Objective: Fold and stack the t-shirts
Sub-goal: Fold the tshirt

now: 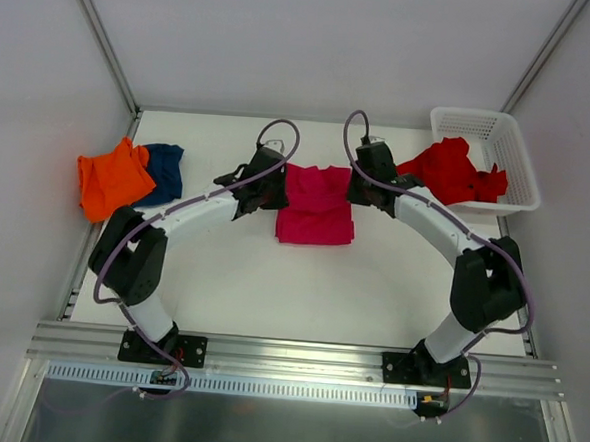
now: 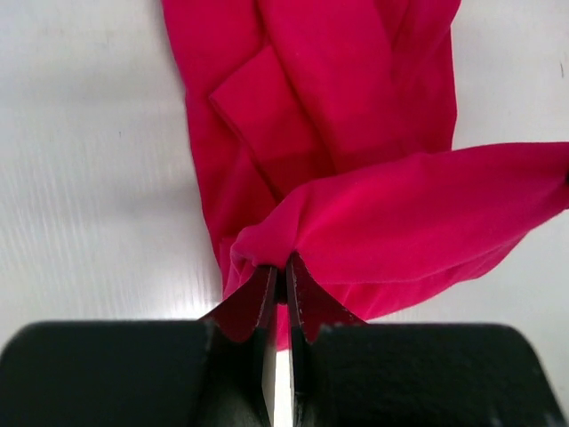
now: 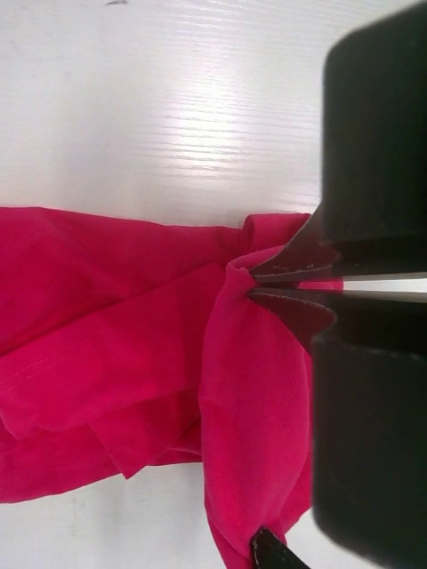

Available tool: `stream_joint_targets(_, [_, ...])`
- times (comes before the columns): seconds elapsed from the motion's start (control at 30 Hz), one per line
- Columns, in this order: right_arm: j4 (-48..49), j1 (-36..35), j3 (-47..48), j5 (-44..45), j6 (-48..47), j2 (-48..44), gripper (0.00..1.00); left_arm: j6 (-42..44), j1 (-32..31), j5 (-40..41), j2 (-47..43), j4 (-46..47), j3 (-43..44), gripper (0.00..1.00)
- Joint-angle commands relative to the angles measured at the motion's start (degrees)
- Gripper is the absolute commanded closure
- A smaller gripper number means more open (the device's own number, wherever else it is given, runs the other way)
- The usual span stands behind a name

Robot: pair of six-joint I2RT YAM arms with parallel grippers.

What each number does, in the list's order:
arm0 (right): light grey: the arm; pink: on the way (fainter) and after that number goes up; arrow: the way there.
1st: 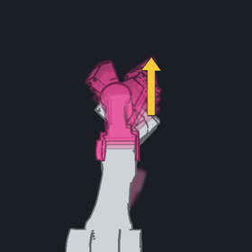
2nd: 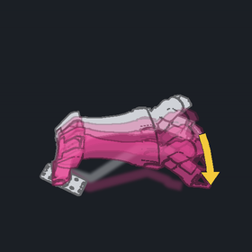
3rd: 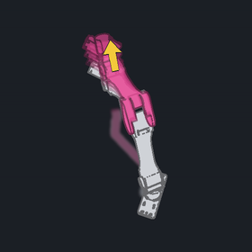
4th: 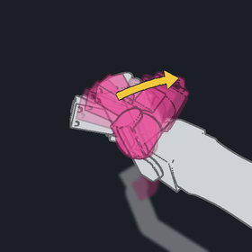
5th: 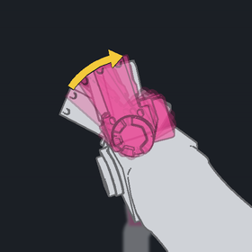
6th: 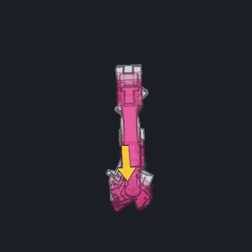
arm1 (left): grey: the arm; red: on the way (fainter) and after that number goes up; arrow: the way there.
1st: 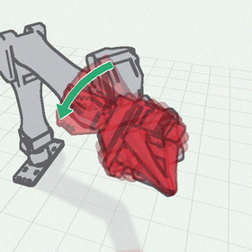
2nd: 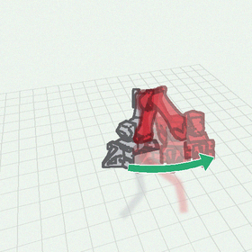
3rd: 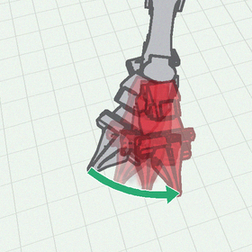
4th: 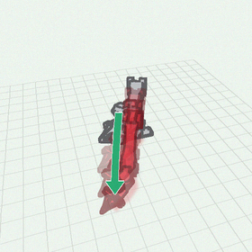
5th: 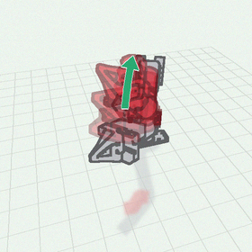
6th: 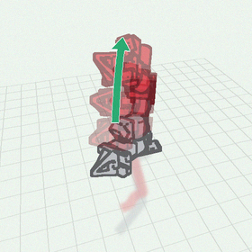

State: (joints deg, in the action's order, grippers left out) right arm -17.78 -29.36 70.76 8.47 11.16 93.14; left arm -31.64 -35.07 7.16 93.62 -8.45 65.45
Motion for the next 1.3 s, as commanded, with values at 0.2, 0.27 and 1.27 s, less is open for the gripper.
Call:
stream_joint_targets(0.2, [-0.7, 4.1, 16.8, -3.6, -4.5, 12.7, 1.00, 6.0, 4.4, -5.3, 15.6, -0.3, 16.7, 1.00])
stream_joint_targets(0.27, [-1.2, 4.8, 20.3, -3.9, -4.9, 14.7, 1.00, 6.1, 5.4, -5.6, 16.9, -0.2, 18.0, 1.00])
stream_joint_targets(1.27, [9.8, 10.6, 68.0, -10.8, -9.2, 51.2, 0.01, 6.1, 16.3, 1.8, 46.8, 0.2, 62.4, 0.01])
